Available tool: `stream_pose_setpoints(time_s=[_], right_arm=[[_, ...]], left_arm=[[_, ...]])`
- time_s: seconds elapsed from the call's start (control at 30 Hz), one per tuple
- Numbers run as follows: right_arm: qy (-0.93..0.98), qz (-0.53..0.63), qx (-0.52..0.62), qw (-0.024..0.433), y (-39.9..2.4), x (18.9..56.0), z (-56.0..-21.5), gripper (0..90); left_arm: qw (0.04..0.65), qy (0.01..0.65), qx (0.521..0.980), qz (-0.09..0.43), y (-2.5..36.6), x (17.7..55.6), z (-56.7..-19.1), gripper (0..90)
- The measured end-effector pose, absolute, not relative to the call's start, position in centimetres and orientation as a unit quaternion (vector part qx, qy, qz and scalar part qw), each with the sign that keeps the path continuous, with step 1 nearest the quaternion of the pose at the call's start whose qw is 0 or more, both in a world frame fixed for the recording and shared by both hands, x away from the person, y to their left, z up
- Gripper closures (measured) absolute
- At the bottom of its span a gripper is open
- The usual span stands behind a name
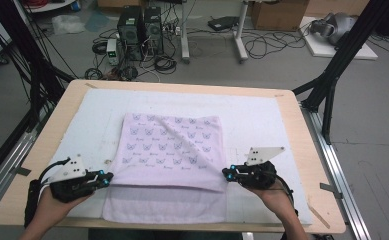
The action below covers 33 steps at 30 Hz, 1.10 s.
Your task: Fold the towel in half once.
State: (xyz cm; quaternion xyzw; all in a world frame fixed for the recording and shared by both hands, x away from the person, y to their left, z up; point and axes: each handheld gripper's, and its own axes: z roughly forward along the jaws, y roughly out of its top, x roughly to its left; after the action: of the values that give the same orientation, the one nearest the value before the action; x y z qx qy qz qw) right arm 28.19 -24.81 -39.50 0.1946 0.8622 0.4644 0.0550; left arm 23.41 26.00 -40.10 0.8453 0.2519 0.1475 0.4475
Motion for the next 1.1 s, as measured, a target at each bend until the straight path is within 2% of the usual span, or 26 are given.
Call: stream_pose_setpoints(time_s=[0.07,0.1,0.3,0.4,0.47,0.53,0.57,0.63,0.83,1.1], right_arm=[[0.864,0.459,0.200,0.049,-24.8,28.2,-40.1,77.1],[0.864,0.460,0.202,0.045,-24.6,28.1,-40.4,73.1],[0.877,0.443,0.186,0.025,-22.5,28.1,-42.7,63.9],[0.889,0.420,0.180,0.024,-21.8,27.9,-43.6,62.8],[0.898,0.400,0.180,0.026,-21.4,27.9,-44.2,64.4],[0.899,0.399,0.178,0.040,-21.2,27.8,-44.4,71.7],[0.898,0.402,0.179,0.033,-21.2,27.9,-44.4,81.5],[0.899,0.399,0.178,0.027,-21.2,27.9,-44.3,86.5],[0.886,0.429,0.176,0.026,-21.7,27.7,-43.0,88.2],[0.866,0.474,0.152,0.042,-22.6,25.8,-39.5,88.3]], left_arm=[[0.442,0.262,0.847,0.138,26.1,23.6,-40.9,71.0],[0.438,0.266,0.848,0.138,26.1,23.8,-41.3,67.5],[0.408,0.267,0.864,0.122,25.5,24.8,-43.3,67.3],[0.395,0.263,0.873,0.113,25.1,25.0,-44.1,69.1],[0.401,0.262,0.870,0.117,25.1,24.9,-44.3,72.8],[0.403,0.257,0.870,0.119,25.1,24.8,-44.3,80.9],[0.403,0.257,0.870,0.119,25.1,24.7,-44.3,85.2],[0.401,0.258,0.871,0.122,25.0,24.8,-44.2,87.1],[0.411,0.258,0.864,0.132,25.5,24.1,-42.7,88.0],[0.439,0.247,0.852,0.142,26.5,21.3,-39.6,88.1]])
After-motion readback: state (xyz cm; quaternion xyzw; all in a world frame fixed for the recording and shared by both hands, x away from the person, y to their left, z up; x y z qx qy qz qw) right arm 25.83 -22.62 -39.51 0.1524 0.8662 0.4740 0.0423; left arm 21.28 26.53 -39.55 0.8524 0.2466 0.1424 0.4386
